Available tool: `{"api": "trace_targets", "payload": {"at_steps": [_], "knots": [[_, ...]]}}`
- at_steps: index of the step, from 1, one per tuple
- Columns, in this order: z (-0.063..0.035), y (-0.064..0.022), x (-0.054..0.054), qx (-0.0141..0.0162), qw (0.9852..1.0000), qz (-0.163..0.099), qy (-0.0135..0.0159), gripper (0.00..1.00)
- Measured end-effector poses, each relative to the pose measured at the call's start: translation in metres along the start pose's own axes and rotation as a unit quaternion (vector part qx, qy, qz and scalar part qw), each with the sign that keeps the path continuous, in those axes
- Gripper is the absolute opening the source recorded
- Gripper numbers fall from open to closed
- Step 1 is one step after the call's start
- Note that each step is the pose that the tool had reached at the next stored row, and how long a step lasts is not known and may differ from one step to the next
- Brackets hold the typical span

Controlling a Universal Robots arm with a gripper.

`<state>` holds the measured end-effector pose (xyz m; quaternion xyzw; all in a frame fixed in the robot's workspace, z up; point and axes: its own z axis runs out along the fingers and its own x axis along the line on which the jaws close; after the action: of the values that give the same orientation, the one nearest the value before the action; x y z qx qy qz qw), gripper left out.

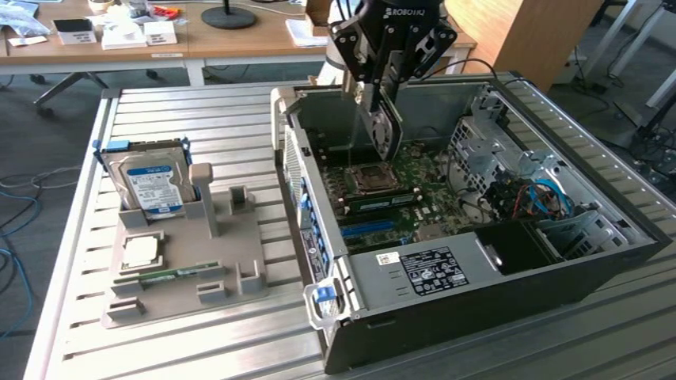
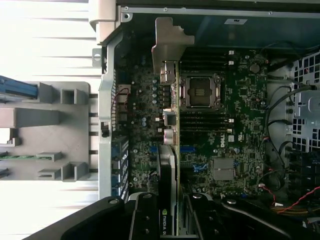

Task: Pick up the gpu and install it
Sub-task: 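Pick up the gpu and move the gpu toward the slot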

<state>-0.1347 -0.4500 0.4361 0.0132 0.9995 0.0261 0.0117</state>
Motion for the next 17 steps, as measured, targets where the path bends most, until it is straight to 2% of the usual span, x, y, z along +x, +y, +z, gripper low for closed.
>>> {"api": "trace_targets", "payload": {"at_steps": [9,17], "knots": [[0.0001,0.0001,-0.001,-0.0001,1.0000,0.000,0.0000,0.27],[0.0003,0.0003,-0.010,-0.0001,1.0000,0.000,0.0000,0.27]]}}
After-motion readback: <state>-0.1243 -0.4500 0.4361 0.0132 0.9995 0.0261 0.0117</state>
